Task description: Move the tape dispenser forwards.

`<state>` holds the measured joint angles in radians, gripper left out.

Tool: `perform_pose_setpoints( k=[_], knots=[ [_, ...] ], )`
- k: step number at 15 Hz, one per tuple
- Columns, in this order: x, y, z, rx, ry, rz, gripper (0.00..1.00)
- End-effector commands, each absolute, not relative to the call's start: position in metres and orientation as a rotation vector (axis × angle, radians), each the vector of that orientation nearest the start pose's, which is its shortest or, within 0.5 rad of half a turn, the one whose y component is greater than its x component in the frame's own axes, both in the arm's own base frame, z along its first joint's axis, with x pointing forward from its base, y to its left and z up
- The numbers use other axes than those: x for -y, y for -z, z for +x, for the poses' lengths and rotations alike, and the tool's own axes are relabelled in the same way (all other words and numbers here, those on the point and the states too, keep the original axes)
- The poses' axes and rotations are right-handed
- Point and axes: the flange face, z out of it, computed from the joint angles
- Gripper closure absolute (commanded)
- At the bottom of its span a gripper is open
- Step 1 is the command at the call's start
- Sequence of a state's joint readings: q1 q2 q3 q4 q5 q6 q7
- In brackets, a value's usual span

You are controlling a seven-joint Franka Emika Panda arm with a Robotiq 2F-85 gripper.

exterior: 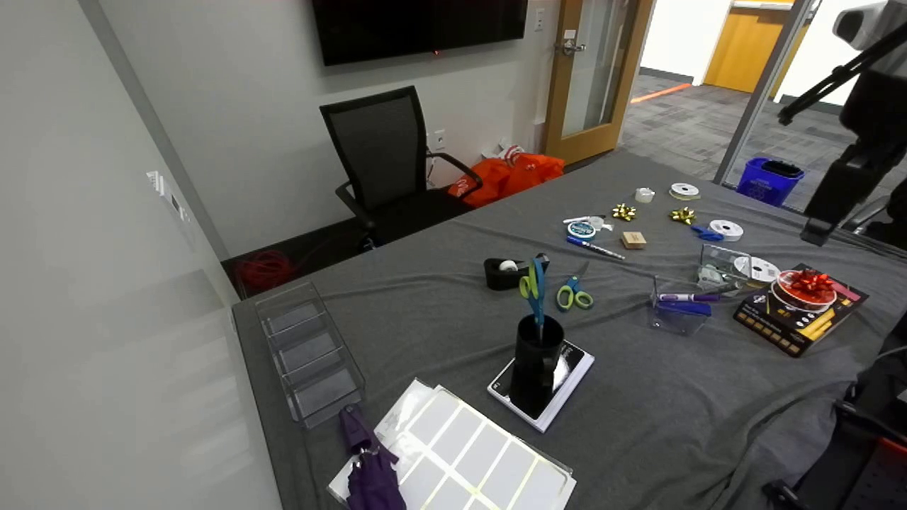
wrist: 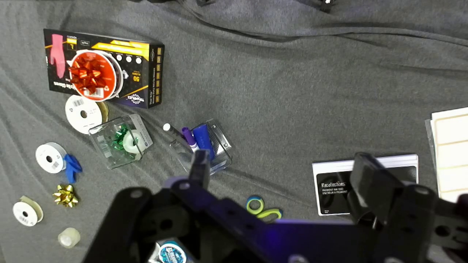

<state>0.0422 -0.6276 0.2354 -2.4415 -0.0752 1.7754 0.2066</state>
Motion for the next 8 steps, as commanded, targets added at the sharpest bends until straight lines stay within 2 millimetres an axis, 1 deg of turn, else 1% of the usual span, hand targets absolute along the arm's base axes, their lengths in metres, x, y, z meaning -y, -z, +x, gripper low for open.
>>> perform_pose_setpoints(
  k=[1, 3, 5, 6, 7, 8],
  knots=[
    [-0.101, -0.509, 0.346, 0.112, -0.019, -3.366, 0.0],
    [-0.104, -0.505, 0.354, 0.191, -0.058, -3.376, 0.0],
    [-0.107, -0.503, 0.365, 0.28, -0.073, -3.36, 0.0],
    [-0.106, -0.504, 0.375, 0.338, -0.074, -3.342, 0.0],
    [-0.107, -0.504, 0.38, 0.377, -0.077, -3.329, 0.0],
    [-0.104, -0.505, 0.391, 0.422, -0.063, -3.305, 0.0]
  ],
)
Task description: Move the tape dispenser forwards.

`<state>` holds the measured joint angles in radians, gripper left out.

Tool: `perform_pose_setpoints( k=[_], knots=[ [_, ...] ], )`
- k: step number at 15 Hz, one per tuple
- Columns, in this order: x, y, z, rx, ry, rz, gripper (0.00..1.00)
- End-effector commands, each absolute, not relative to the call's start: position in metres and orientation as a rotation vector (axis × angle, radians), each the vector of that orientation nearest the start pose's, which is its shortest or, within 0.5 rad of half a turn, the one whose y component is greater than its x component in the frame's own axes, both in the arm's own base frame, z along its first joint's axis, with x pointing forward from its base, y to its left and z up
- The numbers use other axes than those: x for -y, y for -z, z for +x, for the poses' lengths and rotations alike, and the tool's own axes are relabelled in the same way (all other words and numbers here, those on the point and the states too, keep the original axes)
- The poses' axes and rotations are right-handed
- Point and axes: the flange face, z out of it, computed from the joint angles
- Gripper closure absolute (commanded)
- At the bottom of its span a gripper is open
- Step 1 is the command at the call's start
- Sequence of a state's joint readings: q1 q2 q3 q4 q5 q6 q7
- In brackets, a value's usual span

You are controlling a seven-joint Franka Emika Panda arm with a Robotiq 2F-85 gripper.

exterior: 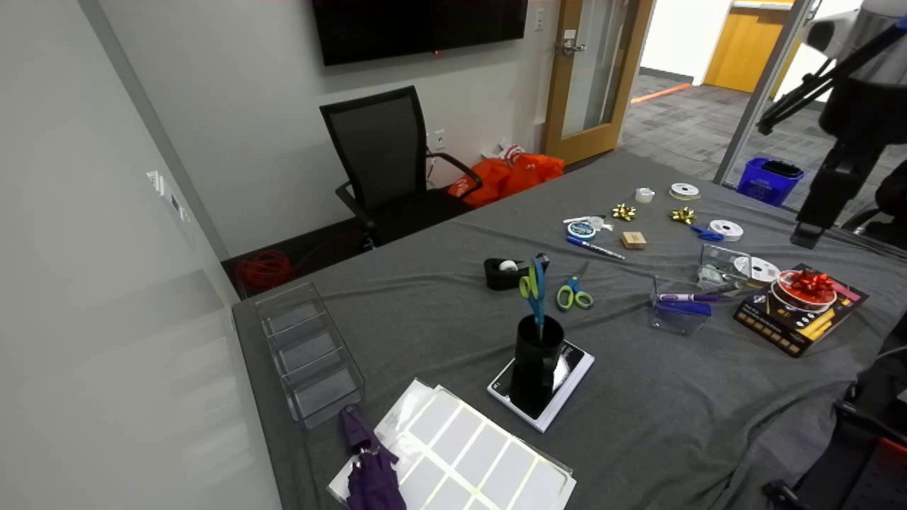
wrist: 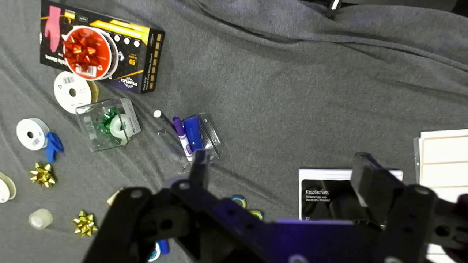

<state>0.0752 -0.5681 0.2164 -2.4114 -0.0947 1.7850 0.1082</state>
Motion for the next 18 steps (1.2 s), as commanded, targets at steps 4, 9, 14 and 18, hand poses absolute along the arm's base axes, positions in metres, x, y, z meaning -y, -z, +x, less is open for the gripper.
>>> perform_pose_setpoints(
  k=[4, 9, 14, 18],
  knots=[
    [-0.089, -0.505, 0.432, 0.563, 0.047, -3.225, 0.0],
    [-0.062, -0.488, 0.492, 0.618, 0.256, -3.188, 0.0],
    [-0.061, -0.478, 0.496, 0.553, 0.287, -3.177, 0.0],
    [-0.062, -0.486, 0.494, 0.556, 0.308, -3.176, 0.0]
  ],
)
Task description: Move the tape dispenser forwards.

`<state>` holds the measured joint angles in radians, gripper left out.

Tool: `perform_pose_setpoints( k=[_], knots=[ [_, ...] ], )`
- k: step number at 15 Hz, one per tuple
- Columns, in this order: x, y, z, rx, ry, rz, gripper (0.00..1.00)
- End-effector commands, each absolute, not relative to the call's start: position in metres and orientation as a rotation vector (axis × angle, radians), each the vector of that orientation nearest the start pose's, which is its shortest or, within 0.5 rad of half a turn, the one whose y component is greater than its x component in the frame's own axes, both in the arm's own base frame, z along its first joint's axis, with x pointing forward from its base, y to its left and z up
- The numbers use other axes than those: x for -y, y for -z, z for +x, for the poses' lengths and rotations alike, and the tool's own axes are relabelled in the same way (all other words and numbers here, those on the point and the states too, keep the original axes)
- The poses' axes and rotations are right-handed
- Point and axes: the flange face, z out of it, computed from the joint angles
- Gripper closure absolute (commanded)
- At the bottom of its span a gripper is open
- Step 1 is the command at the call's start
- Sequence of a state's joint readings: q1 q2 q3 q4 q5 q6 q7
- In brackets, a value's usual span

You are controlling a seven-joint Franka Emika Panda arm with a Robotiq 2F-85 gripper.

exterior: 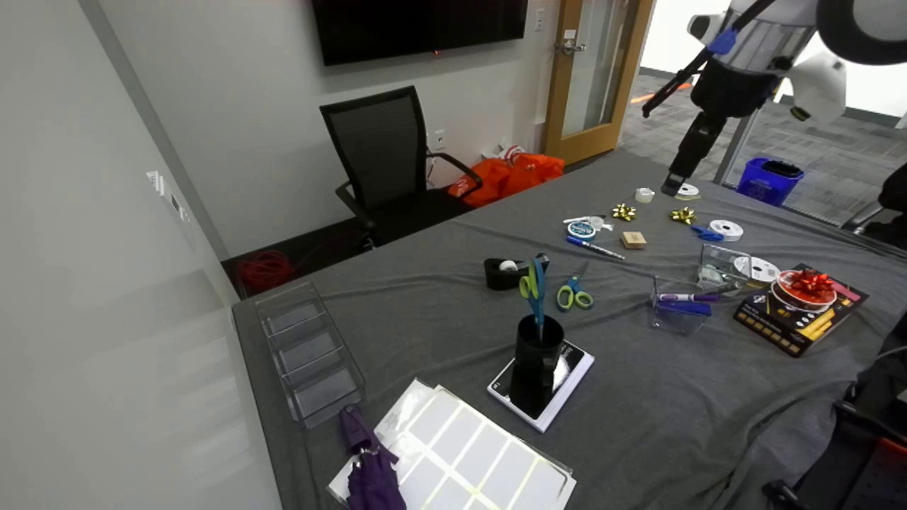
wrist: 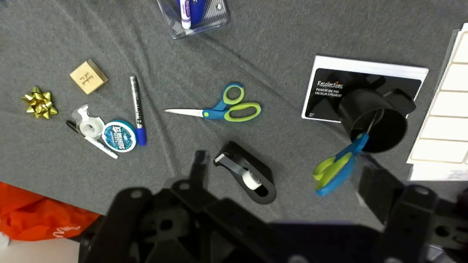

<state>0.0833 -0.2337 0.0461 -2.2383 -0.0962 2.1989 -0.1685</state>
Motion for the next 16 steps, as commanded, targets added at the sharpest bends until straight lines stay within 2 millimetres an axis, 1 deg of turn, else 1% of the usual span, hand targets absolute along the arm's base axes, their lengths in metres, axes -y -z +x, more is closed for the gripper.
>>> perform_pose_setpoints(
  k=[1, 2, 4, 8, 10, 12, 14, 16],
  knots=[
    [-0.062, -0.486, 0.494, 0.556, 0.309, -3.176, 0.0],
    [-0.062, -0.486, 0.494, 0.556, 0.309, -3.176, 0.0],
    [-0.066, -0.482, 0.509, 0.513, 0.293, -3.183, 0.0],
    [-0.067, -0.471, 0.549, 0.453, 0.32, -3.171, 0.0],
    [-0.068, -0.464, 0.571, 0.456, 0.311, -3.147, 0.0],
    [-0.068, -0.456, 0.593, 0.481, 0.284, -3.132, 0.0],
    [-0.067, -0.445, 0.612, 0.55, 0.234, -3.113, 0.0],
    [-0.067, -0.433, 0.629, 0.685, 0.198, -3.08, 0.0]
  ],
)
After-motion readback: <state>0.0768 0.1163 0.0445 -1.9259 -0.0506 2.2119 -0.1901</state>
